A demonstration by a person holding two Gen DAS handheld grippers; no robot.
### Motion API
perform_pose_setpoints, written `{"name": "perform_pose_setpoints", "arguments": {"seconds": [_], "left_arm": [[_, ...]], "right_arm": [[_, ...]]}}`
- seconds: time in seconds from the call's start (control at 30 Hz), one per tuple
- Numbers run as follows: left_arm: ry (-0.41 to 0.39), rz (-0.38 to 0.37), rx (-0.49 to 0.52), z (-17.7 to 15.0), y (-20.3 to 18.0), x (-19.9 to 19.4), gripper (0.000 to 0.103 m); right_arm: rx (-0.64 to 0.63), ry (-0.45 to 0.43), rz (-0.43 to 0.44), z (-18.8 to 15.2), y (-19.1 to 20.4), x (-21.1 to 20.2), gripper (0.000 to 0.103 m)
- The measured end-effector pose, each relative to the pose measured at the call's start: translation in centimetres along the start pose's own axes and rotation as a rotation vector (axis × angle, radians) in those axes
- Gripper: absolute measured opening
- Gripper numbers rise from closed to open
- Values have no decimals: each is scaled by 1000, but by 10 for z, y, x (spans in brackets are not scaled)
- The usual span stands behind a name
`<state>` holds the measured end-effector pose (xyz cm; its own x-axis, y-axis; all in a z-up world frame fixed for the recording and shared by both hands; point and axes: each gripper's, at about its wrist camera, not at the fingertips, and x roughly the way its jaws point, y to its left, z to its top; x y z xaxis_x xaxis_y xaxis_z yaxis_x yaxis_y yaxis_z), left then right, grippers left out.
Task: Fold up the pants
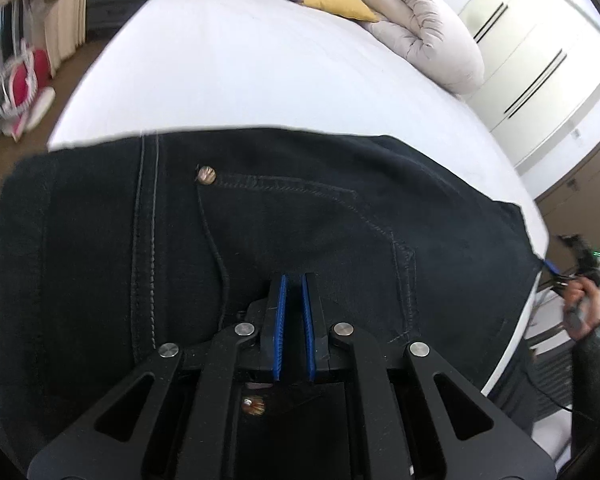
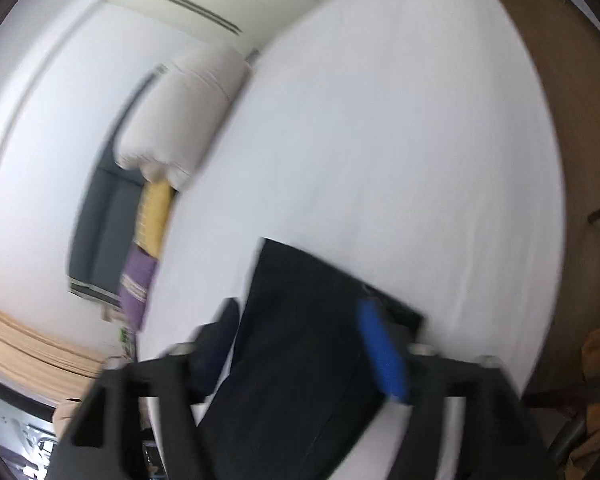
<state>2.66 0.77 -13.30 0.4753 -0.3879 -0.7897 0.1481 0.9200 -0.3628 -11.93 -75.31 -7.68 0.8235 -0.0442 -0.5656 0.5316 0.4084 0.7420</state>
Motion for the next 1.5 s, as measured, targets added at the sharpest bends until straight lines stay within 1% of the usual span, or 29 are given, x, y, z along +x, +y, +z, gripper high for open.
{"name": "perform_pose_setpoints", "arguments": {"seconds": [0.03,0.1,0.17,0.2,0.27,0.3,0.37,0.43,0.53,0.6,0.67,0.7,0.77,0.8,0.87,0.97,1.07,1.13,1.2,1.3,1.4,1.47,1.5], "left_arm": [[-9,-8,11,3,-10,-4,8],[-37,-34,44,10,-30,-16,8],[-46,-68,71,15,-47,-19,8],[-44,-79,78,16,-53,-18,8],[-24,-107,81,19,-63,-12,8],[-10,-116,83,18,-69,-7,8],[19,-126,93,16,-79,3,8],[55,-136,96,12,-86,16,8],[103,-135,100,5,-93,35,8],[122,-128,98,-1,-91,43,8],[134,-135,77,-2,-87,49,8],[140,-150,52,-3,-82,52,8],[149,-167,26,-5,-75,55,7],[152,-171,24,-6,-73,57,7],[152,-172,26,-10,-72,58,7],[155,-183,4,-10,-67,56,7],[158,-188,-1,-12,-65,56,7],[157,-187,-1,-10,-59,54,7],[157,-191,-9,-8,-57,54,7],[156,-195,-14,-5,-49,52,7],[149,-193,-14,-5,-50,50,7],[145,-190,-19,-5,-50,47,7],[145,-187,-20,-5,-48,45,8]], "right_arm": [[3,-5,23,-1,-4,-8,73],[45,22,70,-14,-15,-16,73],[83,51,90,-20,-31,-21,68],[100,62,88,-20,-43,-21,68],[155,91,91,-24,-54,-8,67],[175,104,102,-27,-46,5,66],[203,105,104,-33,-47,18,63],[237,107,136,-36,-41,36,63],[242,111,157,-30,-47,37,63],[240,118,186,-27,-53,34,61],[258,123,209,-23,-55,39,55],[270,128,224,-21,-58,39,54],[278,134,225,-18,-66,29,43],[269,136,220,-17,-67,29,40],[250,141,218,-13,-57,40,25],[266,144,230,-13,-60,48,12],[267,139,229,-15,-61,48,9],[231,131,192,-16,-53,48,9],[168,118,151,-17,-38,45,9],[42,115,107,-23,-9,39,9],[-159,131,66,-45,40,35,9],[-301,155,54,-70,74,34,9],[-401,178,45,-90,96,34,9]]}}
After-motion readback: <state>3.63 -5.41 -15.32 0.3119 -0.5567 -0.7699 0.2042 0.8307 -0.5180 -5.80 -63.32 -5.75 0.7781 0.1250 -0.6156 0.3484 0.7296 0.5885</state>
